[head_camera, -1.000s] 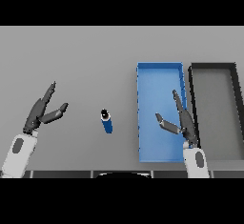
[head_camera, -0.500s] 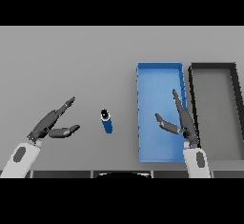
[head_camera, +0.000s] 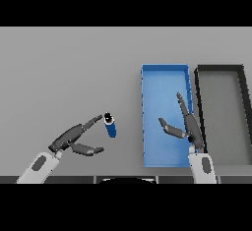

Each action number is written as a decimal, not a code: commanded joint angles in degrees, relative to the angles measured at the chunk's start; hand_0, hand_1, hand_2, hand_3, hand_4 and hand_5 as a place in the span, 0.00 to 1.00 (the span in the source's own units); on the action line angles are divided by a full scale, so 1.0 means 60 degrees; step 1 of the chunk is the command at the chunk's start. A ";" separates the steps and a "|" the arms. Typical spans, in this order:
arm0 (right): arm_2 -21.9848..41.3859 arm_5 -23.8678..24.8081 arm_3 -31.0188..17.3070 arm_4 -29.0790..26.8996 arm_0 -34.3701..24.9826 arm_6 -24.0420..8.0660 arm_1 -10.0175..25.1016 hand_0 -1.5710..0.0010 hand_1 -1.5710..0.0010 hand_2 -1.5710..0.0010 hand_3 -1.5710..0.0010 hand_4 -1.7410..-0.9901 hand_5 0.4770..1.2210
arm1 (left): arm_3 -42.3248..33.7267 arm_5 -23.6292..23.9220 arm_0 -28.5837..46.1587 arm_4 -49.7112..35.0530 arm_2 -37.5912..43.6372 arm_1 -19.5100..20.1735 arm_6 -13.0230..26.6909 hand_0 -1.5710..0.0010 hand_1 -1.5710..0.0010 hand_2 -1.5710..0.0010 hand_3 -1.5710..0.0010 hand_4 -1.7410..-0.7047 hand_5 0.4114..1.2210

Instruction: Pick up the blue pipe and place it into the blue bin.

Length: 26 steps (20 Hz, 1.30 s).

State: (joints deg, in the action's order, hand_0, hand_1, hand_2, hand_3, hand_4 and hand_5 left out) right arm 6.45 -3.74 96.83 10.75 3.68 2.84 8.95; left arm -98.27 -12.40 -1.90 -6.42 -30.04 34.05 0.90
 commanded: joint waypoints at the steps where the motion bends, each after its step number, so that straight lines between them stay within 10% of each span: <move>1: -0.0025 -0.0011 -0.0021 -0.0027 -0.0028 -0.0039 0.0006 1.00 1.00 1.00 1.00 0.71 0.12 | 0.0144 0.0039 -0.0168 0.0065 -0.0084 -0.0257 -0.0061 1.00 1.00 1.00 1.00 0.58 0.08; 15: -0.0081 0.0028 -0.0072 -0.0085 0.0067 0.0056 -0.0075 1.00 1.00 1.00 1.00 0.73 0.10 | 0.2970 0.0857 -0.1333 0.0963 -0.0507 -0.2867 -0.1047 1.00 1.00 0.98 1.00 0.62 0.13; 20: -0.0096 -0.0062 0.0162 -0.0190 0.0203 0.0110 -0.0014 1.00 1.00 1.00 1.00 0.73 0.11 | 0.3331 0.0476 -0.1457 0.0039 -0.0260 -0.3554 -0.1088 0.97 0.84 0.73 0.78 0.46 0.33; 26: -0.0059 0.0027 0.0090 -0.0053 0.0201 0.0050 -0.0055 1.00 1.00 1.00 1.00 0.75 0.11 | 0.3196 0.0526 -0.1304 0.0029 -0.0347 -0.3884 -0.1303 0.30 0.24 0.21 0.24 0.15 0.82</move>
State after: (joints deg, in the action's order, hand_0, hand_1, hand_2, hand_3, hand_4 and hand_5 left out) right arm 6.09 -3.57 97.37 10.43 4.89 3.15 8.64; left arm -79.10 -9.36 -9.72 -6.41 -32.13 10.73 -7.00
